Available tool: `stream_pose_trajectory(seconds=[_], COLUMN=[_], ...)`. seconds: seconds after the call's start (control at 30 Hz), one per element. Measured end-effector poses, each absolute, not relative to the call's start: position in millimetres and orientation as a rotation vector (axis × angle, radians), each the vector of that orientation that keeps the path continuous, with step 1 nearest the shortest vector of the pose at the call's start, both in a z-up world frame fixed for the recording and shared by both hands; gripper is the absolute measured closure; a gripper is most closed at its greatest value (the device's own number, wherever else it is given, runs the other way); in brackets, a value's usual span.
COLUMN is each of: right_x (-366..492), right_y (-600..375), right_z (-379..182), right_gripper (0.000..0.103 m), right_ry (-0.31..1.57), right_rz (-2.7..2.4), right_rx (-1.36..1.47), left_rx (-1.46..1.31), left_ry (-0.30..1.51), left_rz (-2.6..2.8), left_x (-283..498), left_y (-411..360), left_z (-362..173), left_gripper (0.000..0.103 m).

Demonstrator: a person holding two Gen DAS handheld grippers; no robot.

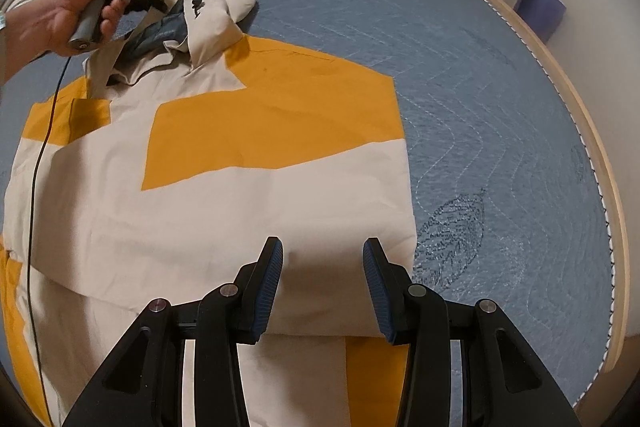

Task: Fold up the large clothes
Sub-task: 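Grasp the jacket hood edge with the left gripper and lift it, then fold the cream hood down over the jacket body with the left gripper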

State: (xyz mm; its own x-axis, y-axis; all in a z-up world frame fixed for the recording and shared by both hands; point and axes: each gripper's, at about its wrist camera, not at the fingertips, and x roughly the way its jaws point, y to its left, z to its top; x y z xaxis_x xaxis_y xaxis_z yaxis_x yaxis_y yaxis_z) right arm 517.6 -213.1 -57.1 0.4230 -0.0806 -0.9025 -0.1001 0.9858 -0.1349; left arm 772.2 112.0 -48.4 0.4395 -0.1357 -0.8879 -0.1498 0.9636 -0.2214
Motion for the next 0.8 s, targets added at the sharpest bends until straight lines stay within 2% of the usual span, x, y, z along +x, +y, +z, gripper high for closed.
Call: stream_pose_trajectory(seconds=[0.17,0.3,0.4,0.53,0.67,0.8], right_x=[514.4,508.6,502.7,494.7,485.0,477.4], right_y=[-208.1,-206.3,-207.2,-208.4,-206.0,-204.4], right_z=[-44.1,-34.2,-24.0,-15.3,-10.5,-13.8], right_gripper=[0.06,0.06,0.06,0.06,0.06,0.06], right_ry=[1.109,1.09,1.066,1.042,1.015,1.017], right_rz=[0.03,0.04,0.04,0.048,0.057,0.054], right_rx=[-0.162,-0.149,-0.131,-0.108,-0.107,-0.105], left_rx=[-0.101,0.035,0.089,0.039,-0.176,-0.258], left_ry=[0.989,0.901,0.885,0.962,1.01,1.021], left_rz=[-0.152,-0.273,-0.3,-0.276,-0.242,-0.224], left_x=[683.4,563.1,463.9,362.6,337.8,391.5], left_y=[74.9,41.4,35.6,46.1,75.5,89.0], left_z=[25.4,59.5,55.8,18.6,-10.9,-5.0], left_gripper=[0.103,0.103,0.103,0.103,0.1,0.1])
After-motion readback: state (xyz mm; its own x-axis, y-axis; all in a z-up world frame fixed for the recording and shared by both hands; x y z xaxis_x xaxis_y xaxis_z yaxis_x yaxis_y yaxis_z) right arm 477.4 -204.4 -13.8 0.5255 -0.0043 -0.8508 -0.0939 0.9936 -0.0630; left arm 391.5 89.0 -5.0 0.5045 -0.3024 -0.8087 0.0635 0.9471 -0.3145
